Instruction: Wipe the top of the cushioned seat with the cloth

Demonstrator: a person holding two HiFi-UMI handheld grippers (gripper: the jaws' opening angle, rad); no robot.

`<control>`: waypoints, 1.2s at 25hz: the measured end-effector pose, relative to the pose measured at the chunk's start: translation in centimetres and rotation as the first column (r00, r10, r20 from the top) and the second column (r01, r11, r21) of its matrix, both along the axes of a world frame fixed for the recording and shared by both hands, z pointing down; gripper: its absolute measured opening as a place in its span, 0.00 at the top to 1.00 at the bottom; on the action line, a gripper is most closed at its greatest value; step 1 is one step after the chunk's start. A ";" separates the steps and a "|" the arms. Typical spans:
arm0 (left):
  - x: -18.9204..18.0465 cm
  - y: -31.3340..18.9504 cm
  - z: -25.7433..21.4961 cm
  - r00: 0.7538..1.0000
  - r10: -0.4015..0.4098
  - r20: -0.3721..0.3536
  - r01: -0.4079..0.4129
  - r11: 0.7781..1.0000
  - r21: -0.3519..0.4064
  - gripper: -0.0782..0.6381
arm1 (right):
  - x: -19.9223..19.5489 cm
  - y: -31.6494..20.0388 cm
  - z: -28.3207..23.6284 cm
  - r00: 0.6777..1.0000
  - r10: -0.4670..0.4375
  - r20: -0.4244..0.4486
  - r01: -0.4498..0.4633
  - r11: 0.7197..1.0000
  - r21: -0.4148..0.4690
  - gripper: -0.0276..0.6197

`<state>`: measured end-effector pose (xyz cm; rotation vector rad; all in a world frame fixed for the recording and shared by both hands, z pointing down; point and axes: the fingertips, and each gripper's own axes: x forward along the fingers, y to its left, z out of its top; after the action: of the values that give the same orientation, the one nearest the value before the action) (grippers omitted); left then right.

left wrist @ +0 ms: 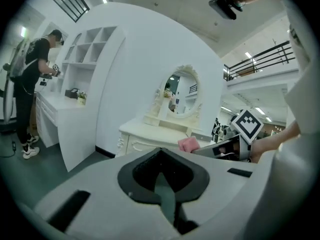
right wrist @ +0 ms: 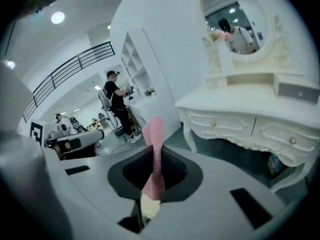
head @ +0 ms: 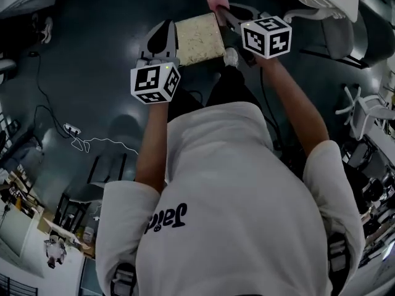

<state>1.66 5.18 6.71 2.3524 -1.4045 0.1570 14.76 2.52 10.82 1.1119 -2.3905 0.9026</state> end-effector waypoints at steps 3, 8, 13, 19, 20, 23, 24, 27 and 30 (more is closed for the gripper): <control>-0.1 -0.1 -5.2 1.000 0.007 -0.016 -0.006 0.999 0.033 0.87 | 1.0 -2.1 -5.2 0.997 0.069 0.041 -0.073 0.994 0.083 0.92; -0.5 0.9 -9.4 0.999 0.041 -0.034 -0.037 0.994 0.105 0.88 | 2.7 -2.9 -10.6 0.994 0.101 0.045 -0.107 0.982 0.154 0.92; -0.9 0.3 -9.8 0.998 0.033 -0.059 -0.025 0.991 0.133 0.88 | 3.5 -3.1 -12.6 0.995 0.100 0.021 -0.102 0.973 0.208 0.92; 0.1 -1.2 -11.9 0.998 0.048 -0.047 -0.037 0.976 0.216 0.87 | 2.7 -2.9 -15.0 0.986 0.161 0.045 -0.167 0.941 0.293 0.92; 0.1 -1.5 -12.6 0.998 0.049 -0.038 -0.039 0.970 0.238 0.88 | 2.1 -2.9 -15.6 0.985 0.167 0.043 -0.173 0.931 0.321 0.92; -0.2 -1.8 -14.7 0.999 0.044 -0.004 -0.041 0.951 0.307 0.88 | 0.0 -2.5 -17.2 0.984 0.172 0.042 -0.174 0.906 0.387 0.92; -0.3 -1.8 -15.4 0.999 0.041 0.005 -0.040 0.943 0.329 0.88 | -0.7 -2.2 -17.6 0.985 0.168 0.044 -0.171 0.901 0.399 0.92; -0.8 -1.8 -17.2 1.000 0.023 0.021 -0.029 0.924 0.381 0.88 | -2.6 -2.0 -18.8 0.986 0.164 0.038 -0.163 0.879 0.448 0.92; -1.5 -2.1 -18.4 1.000 0.000 0.026 -0.011 0.909 0.416 0.88 | -3.5 -2.4 -19.7 0.980 0.198 -0.002 -0.170 0.844 0.508 0.92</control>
<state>0.16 3.10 -11.68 2.7003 -1.5706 -0.1280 11.24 0.15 -8.89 1.5534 -2.5795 0.2762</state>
